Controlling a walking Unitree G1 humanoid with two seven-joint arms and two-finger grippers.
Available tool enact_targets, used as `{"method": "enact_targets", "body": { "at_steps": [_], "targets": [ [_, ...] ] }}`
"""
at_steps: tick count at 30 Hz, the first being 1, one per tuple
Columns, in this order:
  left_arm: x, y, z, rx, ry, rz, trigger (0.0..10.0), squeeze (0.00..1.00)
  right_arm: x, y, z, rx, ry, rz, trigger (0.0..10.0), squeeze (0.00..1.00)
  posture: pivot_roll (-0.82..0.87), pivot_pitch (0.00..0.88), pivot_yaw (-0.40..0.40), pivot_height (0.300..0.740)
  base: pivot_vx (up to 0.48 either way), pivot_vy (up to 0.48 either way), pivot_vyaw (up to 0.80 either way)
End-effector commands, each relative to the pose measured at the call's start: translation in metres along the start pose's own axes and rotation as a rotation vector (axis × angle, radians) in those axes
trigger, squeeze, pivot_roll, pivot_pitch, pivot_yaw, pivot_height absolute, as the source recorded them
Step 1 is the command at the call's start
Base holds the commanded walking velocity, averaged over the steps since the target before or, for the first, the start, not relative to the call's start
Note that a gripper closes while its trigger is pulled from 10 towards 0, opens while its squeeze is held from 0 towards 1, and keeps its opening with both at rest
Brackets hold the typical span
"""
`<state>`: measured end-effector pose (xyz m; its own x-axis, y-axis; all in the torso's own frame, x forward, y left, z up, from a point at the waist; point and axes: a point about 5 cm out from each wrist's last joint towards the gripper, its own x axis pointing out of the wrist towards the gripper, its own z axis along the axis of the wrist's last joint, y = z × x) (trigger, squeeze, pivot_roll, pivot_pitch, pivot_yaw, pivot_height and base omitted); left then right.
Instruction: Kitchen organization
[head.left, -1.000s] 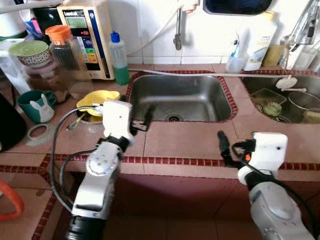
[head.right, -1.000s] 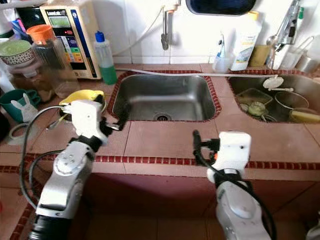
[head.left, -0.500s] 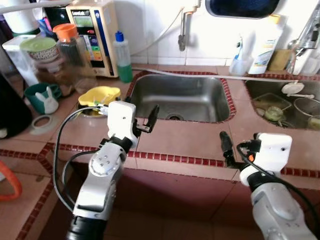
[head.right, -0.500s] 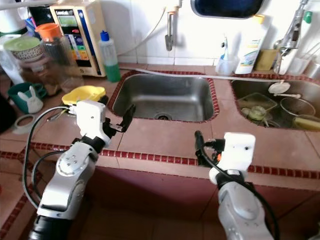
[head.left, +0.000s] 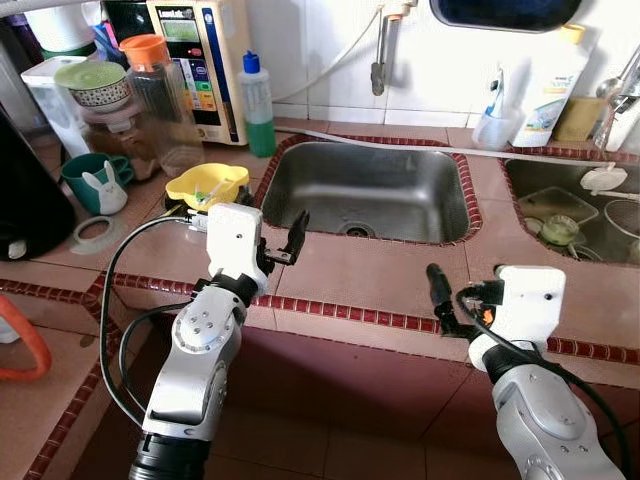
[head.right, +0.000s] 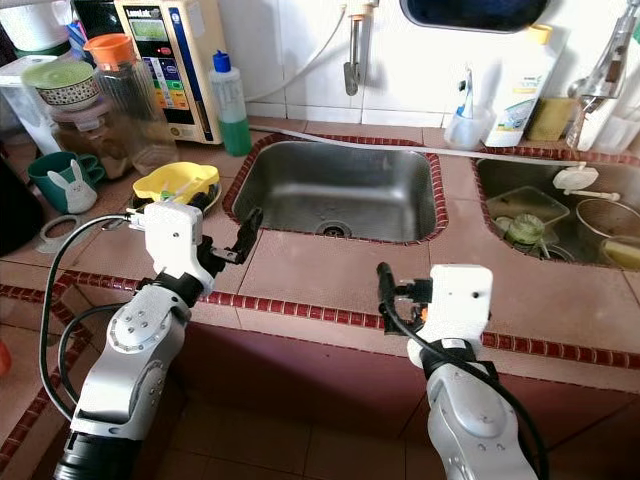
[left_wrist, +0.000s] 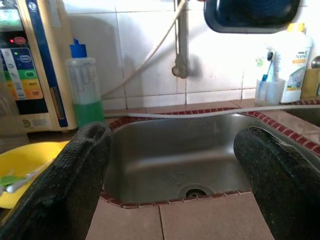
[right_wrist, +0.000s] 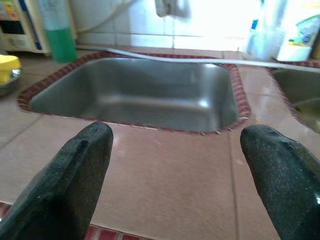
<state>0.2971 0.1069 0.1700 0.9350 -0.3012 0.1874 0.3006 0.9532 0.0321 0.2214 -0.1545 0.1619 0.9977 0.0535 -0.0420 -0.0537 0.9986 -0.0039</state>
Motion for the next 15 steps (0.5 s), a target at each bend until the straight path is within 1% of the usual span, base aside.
{"method": "enact_targets", "body": {
  "at_steps": [1,3,5,15],
  "targets": [
    [0.0026,-0.0003,0.0053,0.003,-0.017,-0.018,10.0,0.0,-0.0012,0.0011,0.0093,-0.003,-0.048,0.01,10.0,0.0,0.04,0.0,0.025,0.74,0.0,0.0,0.0],
    [0.003,-0.0022,0.0077,-0.021,-0.029,-0.055,10.0,0.0,-0.0015,0.0,0.0091,-0.006,-0.048,0.007,10.0,0.0,0.04,0.0,0.025,0.74,0.12,0.0,0.0],
    [0.003,-0.0022,0.0077,-0.021,-0.029,-0.055,10.0,0.0,-0.0015,0.0,0.0091,-0.006,-0.048,0.007,10.0,0.0,0.04,0.0,0.025,0.74,0.24,0.0,0.0],
    [0.002,-0.0062,0.008,-0.033,-0.039,-0.089,10.0,0.0,-0.0004,-0.0017,0.0104,-0.018,-0.059,0.007,10.0,0.0,0.04,0.0,0.023,0.74,0.318,0.0,0.0]
  ]
}}
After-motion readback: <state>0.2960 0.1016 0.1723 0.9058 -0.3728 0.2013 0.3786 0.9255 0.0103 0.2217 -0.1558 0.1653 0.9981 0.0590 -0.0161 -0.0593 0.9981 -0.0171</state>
